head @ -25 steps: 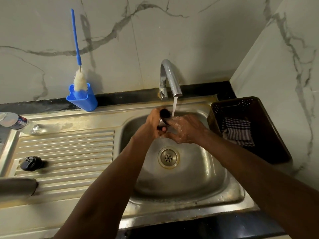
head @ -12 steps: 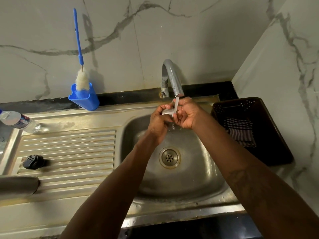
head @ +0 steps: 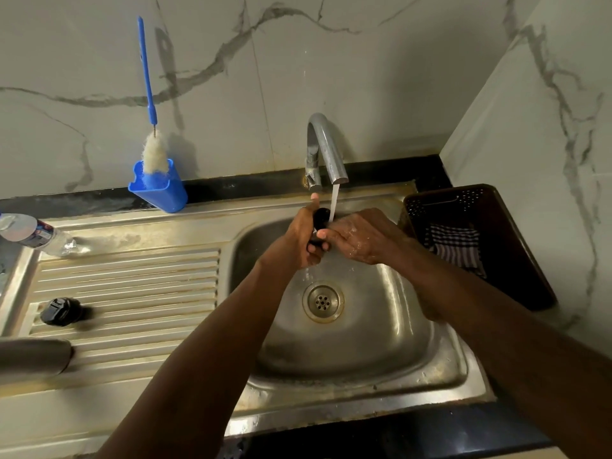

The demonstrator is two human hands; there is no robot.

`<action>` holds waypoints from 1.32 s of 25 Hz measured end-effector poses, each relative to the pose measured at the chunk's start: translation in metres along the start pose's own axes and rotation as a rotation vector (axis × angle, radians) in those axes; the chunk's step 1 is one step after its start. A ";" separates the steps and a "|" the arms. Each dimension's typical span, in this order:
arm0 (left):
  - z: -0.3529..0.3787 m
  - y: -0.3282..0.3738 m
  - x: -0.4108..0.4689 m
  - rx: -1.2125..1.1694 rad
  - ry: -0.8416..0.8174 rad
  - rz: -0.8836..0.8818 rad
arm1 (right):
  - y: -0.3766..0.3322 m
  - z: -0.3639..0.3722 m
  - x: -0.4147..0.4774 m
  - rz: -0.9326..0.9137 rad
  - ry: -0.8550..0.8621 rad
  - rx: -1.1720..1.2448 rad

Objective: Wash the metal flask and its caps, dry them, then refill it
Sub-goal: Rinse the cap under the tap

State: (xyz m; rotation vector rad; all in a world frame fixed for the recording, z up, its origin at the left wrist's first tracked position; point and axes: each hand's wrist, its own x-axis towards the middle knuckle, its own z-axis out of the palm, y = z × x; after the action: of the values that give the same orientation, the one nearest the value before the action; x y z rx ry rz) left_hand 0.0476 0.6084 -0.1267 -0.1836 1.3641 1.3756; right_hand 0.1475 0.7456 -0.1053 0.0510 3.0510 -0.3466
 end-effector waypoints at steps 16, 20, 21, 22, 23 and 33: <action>-0.011 -0.019 -0.005 -0.047 -0.020 0.625 | -0.025 -0.007 0.030 0.983 -0.070 1.662; 0.007 -0.025 -0.006 0.190 0.229 0.668 | -0.036 0.007 0.035 1.055 0.088 1.570; 0.009 -0.025 -0.004 0.240 0.255 0.668 | -0.037 0.009 0.035 1.062 0.078 1.626; 0.011 -0.024 -0.004 0.262 0.266 0.658 | -0.037 0.010 0.035 1.054 0.068 1.712; 0.009 -0.021 -0.002 0.235 0.262 0.625 | -0.037 0.012 0.035 1.037 0.064 1.796; 0.018 0.034 0.004 0.292 0.458 0.558 | -0.050 0.030 0.036 1.090 0.009 2.038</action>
State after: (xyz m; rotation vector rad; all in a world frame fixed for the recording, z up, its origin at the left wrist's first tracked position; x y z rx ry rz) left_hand 0.0310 0.6351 -0.1036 0.0956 2.0931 1.6217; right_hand 0.1114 0.6908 -0.1258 1.4162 0.9238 -2.5375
